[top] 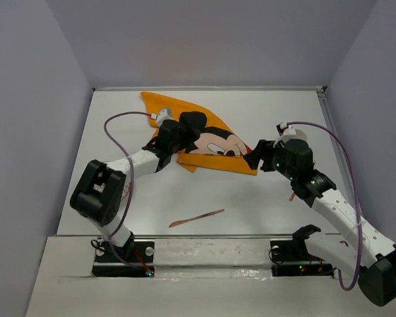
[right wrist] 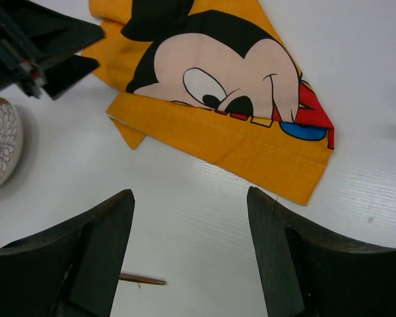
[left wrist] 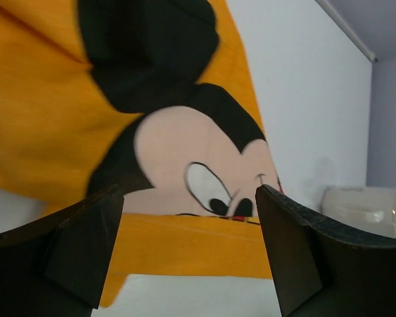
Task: Set the dinner table for one person
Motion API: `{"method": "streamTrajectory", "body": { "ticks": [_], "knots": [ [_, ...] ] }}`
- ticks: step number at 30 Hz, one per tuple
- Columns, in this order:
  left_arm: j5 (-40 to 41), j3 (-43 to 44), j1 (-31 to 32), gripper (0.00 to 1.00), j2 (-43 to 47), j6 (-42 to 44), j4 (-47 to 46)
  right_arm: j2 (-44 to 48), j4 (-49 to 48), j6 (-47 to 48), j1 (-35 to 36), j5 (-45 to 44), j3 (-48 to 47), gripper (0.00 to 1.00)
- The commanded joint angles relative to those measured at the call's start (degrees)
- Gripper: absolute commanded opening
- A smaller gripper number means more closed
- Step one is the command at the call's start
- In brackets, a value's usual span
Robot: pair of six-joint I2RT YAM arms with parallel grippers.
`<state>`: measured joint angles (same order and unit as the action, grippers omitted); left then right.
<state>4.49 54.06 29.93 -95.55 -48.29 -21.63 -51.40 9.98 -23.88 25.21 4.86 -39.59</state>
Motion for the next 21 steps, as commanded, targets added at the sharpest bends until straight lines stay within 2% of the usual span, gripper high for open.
{"method": "streamTrajectory", "body": {
  "ticks": [1, 2, 4, 8, 13, 18, 21],
  "knots": [
    [10.8, -7.63, -7.32, 0.89, 9.23, 1.89, -0.44, -1.16, -2.76, -0.46, 0.45, -1.88, -1.28, 0.66],
    [10.71, -9.22, -7.34, 0.87, 9.59, 1.45, -0.35, -1.25, -2.77, -0.81, 0.45, -1.27, -0.93, 0.66],
    [10.71, -12.04, -11.64, 0.81, 10.64, 0.4, -0.61, -0.9, -4.44, -0.99, 0.45, 0.05, 0.04, 0.65],
    [10.81, -15.13, -15.87, 0.78, 9.95, 0.22, -1.31, -0.55, -5.32, -1.52, 0.45, 1.38, 0.92, 0.64],
    [13.26, -11.71, -16.49, 0.67, 3.55, 1.27, 1.4, 0.24, -5.32, -1.78, 0.45, 2.17, 1.97, 0.64],
    [15.9, -7.31, -16.49, 0.66, -1.04, 2.24, 3.7, 1.65, -5.23, -1.87, 0.45, 2.08, 3.03, 0.64],
    [16.43, -5.11, -16.49, 0.6, -3.59, 2.5, 5.01, 2.61, -5.14, -2.14, 0.45, 1.38, 3.73, 0.64]
  ]
}}
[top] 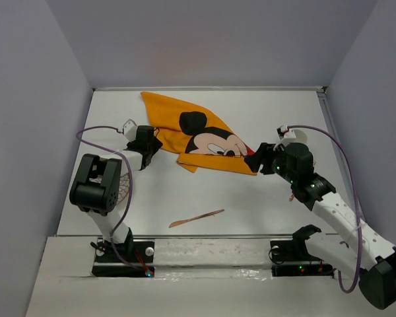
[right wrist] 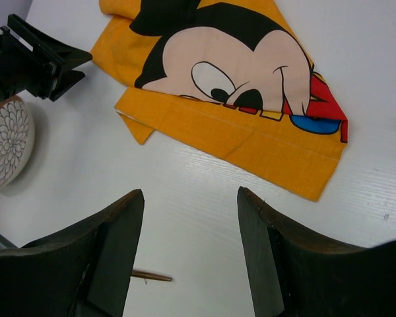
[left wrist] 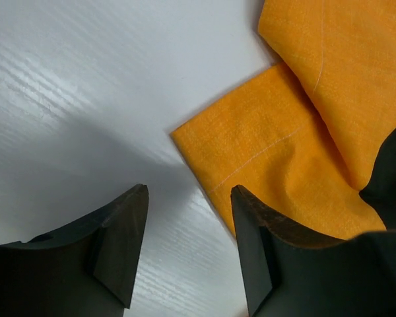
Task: Set the dinner table for one person
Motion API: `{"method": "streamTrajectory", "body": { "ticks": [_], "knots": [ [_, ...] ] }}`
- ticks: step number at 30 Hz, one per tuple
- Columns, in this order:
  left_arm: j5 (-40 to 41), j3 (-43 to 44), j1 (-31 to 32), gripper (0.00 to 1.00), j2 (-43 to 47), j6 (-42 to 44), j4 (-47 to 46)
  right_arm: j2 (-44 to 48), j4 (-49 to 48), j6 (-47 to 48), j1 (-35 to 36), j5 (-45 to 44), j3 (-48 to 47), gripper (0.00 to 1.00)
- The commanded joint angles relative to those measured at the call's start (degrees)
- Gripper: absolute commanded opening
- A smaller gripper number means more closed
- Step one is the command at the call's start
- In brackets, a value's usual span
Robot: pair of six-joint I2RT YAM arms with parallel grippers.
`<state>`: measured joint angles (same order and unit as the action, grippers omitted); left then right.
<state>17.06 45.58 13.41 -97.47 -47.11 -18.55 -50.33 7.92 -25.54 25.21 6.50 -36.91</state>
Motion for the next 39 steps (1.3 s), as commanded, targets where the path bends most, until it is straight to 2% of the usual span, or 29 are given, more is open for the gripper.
{"method": "streamTrajectory", "body": {
  "ticks": [1, 3, 9, 15, 20, 22, 24, 29, 34, 35, 39],
  "knots": [
    [4.12, 3.89, 0.04, 0.6, -2.28, 1.32, 2.28, 1.89, -3.09, -0.56, 0.45, -0.44, 1.22, 0.64],
    [4.47, 4.78, 0.04, 0.59, -2.64, 1.06, 2.46, 1.99, -3.09, -0.56, 0.45, -0.09, 1.22, 0.64],
    [5.53, 8.9, 0.04, 0.43, -5.36, 2.37, 5.71, 2.07, -3.09, -0.91, 0.45, 0.53, 0.78, 0.64],
    [6.23, 11.98, 0.04, 0.35, -7.64, 3.52, 7.65, 1.81, -3.97, -1.53, 0.45, 0.44, 1.05, 0.64],
    [6.41, 12.77, 0.04, 0.14, -8.35, 4.48, 6.95, 0.32, -4.41, -1.97, 0.45, 0.27, 2.01, 0.69],
    [5.53, 12.78, 0.04, 0.0, -8.18, 6.06, 5.63, -0.21, -4.32, -1.97, 0.45, -0.96, 2.28, 0.7],
    [3.95, 12.34, 0.04, 0.0, -7.12, 9.39, 2.91, -1.61, -4.23, -1.88, 0.45, -4.28, 2.89, 0.71],
    [5.87, 11.99, 0.04, 0.0, -0.63, 15.11, 1.85, -8.89, -3.7, -1.61, 0.45, -13.69, 3.16, 0.7],
    [5.88, 11.54, 0.04, 0.0, 5.09, 16.26, 1.14, -18.04, -3.88, -2.85, -0.08, -17.04, -0.27, 0.59],
    [5.53, 12.07, 0.04, 0.0, 5.27, 16.61, 1.67, -19.45, -3.97, -2.94, -0.08, -19.83, -0.88, 0.54],
    [3.95, 11.81, 0.04, 0.0, 6.33, 16.18, 1.5, -26.22, -3.79, -1.97, -1.57, -20.3, -3.7, 0.52]
  ]
}}
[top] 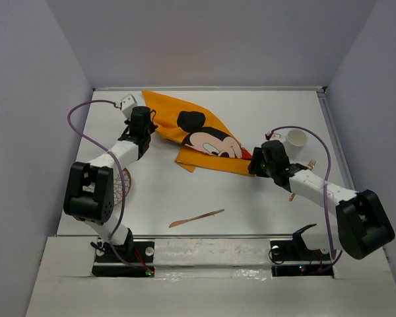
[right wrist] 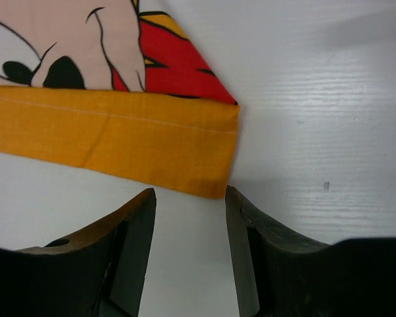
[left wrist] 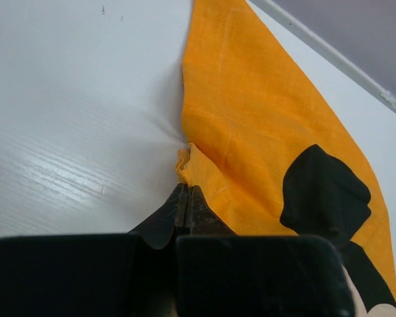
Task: Set the dinner table for one person
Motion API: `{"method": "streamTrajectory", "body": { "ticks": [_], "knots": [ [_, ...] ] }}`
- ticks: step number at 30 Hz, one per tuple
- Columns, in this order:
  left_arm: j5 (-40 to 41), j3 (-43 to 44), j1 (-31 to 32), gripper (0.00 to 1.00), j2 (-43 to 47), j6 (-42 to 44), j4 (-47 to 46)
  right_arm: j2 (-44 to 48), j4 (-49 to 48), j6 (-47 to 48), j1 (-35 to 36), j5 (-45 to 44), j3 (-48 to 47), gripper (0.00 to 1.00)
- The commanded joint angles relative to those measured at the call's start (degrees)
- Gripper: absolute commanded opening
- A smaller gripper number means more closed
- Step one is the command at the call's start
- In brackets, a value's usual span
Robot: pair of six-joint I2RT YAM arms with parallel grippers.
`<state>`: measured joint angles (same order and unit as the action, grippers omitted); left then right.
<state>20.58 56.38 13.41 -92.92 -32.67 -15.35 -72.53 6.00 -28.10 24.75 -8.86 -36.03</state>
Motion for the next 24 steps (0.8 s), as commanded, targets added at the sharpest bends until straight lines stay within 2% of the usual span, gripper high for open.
{"method": "streamTrajectory", "body": {
  "ticks": [1, 4, 15, 16, 17, 19, 20, 22, 24],
  "knots": [
    [-0.01, 0.84, 0.04, 0.0, 2.04, 1.47, -1.87, -4.98, -1.87, 0.67, -1.11, -5.11, -5.27, 0.52],
    [-1.24, 0.66, 0.04, 0.0, 3.01, 0.76, -2.4, -8.32, -1.87, 0.24, -1.11, -2.74, -6.33, 0.52],
    [-3.53, 0.49, 0.39, 0.0, 6.35, -0.56, -3.01, -14.12, -2.66, -1.17, -1.11, -4.23, -5.19, 0.47],
    [-3.53, 0.57, 0.39, 0.0, 6.35, -0.47, -3.01, -14.48, -2.92, -1.08, -1.11, -4.23, -5.19, 0.44],
    [-3.53, 0.66, 0.48, 0.0, 6.79, -0.38, -3.01, -14.74, -3.36, -0.82, -1.11, -4.23, -5.45, 0.34],
    [-3.53, 1.01, 0.65, 0.0, 7.23, -0.29, -3.01, -15.36, -4.41, -0.03, -1.11, -4.76, -6.06, 0.24],
    [-3.53, 1.53, 0.65, 0.0, 7.32, -0.21, -2.58, -15.36, -4.85, 0.41, -1.11, -5.11, -6.33, 0.11],
    [-3.44, 2.15, 0.57, 0.0, 7.93, 0.14, -2.23, -14.66, -5.12, 1.02, -1.11, -5.9, -7.73, 0.0],
    [-3.44, 3.11, 0.57, 0.0, 8.63, 0.58, -1.7, -13.34, -5.3, 2.16, -1.11, -6.86, -8.52, 0.0]
  ]
}}
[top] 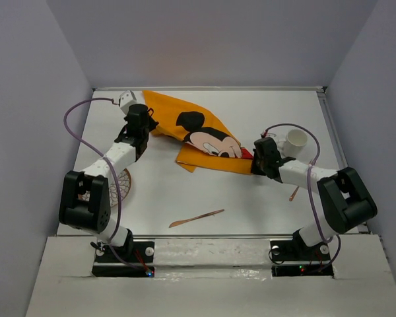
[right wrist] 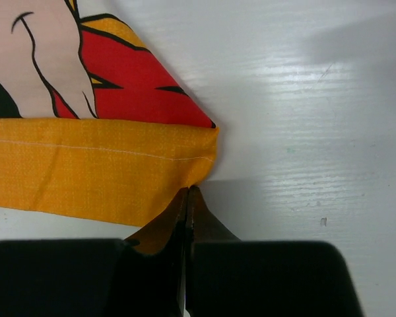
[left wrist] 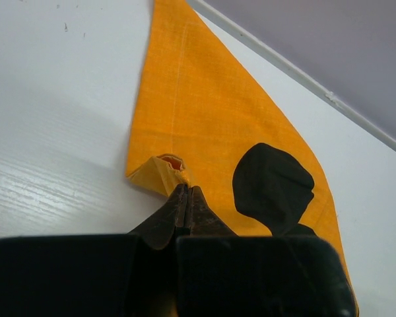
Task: Set the dinner table for one person
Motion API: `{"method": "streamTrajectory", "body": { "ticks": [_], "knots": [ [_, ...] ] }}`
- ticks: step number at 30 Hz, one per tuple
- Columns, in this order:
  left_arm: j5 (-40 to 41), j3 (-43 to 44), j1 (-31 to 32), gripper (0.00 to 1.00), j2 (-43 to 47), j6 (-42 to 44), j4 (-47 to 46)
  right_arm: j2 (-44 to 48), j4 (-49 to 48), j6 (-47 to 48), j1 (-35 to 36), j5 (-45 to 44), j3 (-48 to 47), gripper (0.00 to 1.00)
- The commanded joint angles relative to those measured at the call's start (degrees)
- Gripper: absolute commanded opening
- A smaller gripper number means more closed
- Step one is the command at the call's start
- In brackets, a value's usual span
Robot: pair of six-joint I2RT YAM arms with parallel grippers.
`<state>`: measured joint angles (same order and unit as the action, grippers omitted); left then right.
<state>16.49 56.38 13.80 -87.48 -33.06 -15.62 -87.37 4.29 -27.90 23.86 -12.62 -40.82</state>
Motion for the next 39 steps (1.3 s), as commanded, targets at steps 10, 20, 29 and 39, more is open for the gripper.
{"method": "streamTrajectory", "body": {
  "ticks": [10, 20, 29, 39],
  "knots": [
    [-0.06, 13.4, 0.26, 0.0, 13.98, 4.66, 4.19, 20.83, 4.66, 12.77, -0.21, -14.25, -18.32, 0.0],
    [3.37, 15.51, 0.26, 0.0, 29.38, 6.43, 3.75, 32.0, 11.0, 20.51, -0.21, -17.96, -31.07, 0.0],
    [2.84, 18.76, 0.17, 0.0, 23.35, 7.91, 3.23, 21.03, 6.52, 26.58, -0.21, -19.28, -40.04, 0.0],
    [-1.1, 33.76, -5.97, 0.0, 5.76, 7.14, 5.06, -1.29, 3.87, 35.36, -6.18, -13.48, -62.43, 0.0]
  ]
}}
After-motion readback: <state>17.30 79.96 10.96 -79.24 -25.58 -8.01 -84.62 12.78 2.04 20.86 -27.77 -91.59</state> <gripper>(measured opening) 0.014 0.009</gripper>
